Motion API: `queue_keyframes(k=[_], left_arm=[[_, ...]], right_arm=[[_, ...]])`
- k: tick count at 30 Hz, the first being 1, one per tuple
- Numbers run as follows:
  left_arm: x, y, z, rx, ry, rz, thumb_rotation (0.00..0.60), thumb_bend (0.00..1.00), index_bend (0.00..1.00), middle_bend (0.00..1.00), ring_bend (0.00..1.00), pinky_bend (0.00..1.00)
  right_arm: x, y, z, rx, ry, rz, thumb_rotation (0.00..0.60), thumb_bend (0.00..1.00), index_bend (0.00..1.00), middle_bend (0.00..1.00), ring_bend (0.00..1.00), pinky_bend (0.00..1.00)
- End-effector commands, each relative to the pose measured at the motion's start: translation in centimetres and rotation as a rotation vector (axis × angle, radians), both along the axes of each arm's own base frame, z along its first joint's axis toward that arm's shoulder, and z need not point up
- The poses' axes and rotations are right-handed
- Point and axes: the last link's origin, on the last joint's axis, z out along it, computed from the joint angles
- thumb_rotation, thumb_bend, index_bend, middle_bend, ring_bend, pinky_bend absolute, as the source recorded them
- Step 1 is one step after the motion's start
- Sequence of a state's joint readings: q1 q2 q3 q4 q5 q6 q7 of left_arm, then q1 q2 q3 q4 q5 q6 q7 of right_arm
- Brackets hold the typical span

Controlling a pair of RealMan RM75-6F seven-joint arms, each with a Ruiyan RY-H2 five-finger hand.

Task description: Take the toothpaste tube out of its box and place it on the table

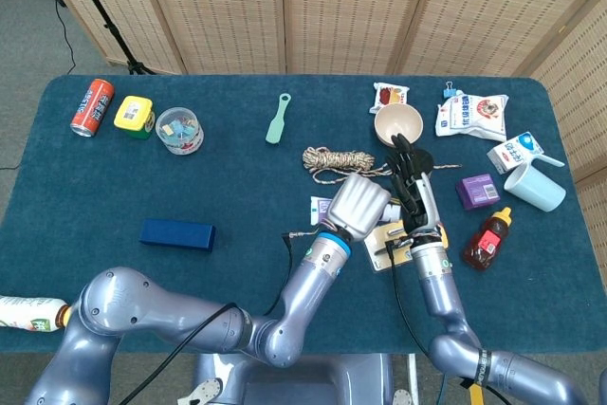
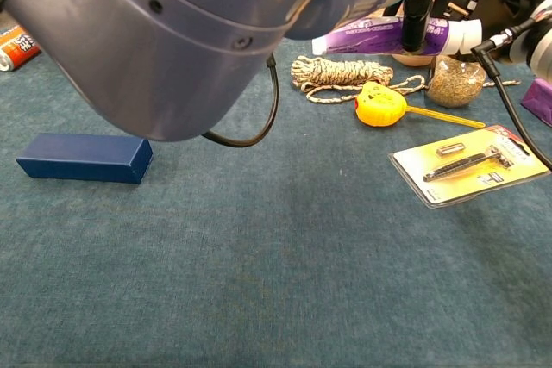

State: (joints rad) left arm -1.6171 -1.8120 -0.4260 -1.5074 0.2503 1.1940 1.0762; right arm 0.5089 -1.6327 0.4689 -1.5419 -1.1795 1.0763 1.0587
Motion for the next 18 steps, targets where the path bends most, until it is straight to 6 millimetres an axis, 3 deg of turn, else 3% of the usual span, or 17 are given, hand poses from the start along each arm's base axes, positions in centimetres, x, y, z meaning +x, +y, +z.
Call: queue_keyframes(k=[1,18], left_arm=[[0.07,-0.05,-0.06,0.001,0.001,-0.001,0.6,0.84,0.67,0.64,0.67,0.66],[0.02,0.16,-0.41,0.007,-0.011,0.007,0.6,0.85,0.67,0.64,0.67,0.66]], right_arm=[[0.0,-0.07,0.0,-0.003,0.0,-0.002,0.277,0.0,0.0,0.0,0.0,0.0],[-0.25,0.13,0.44,-0.012,0.008,0.01,0.277,0.0,0.0,0.0,0.0,0.0]])
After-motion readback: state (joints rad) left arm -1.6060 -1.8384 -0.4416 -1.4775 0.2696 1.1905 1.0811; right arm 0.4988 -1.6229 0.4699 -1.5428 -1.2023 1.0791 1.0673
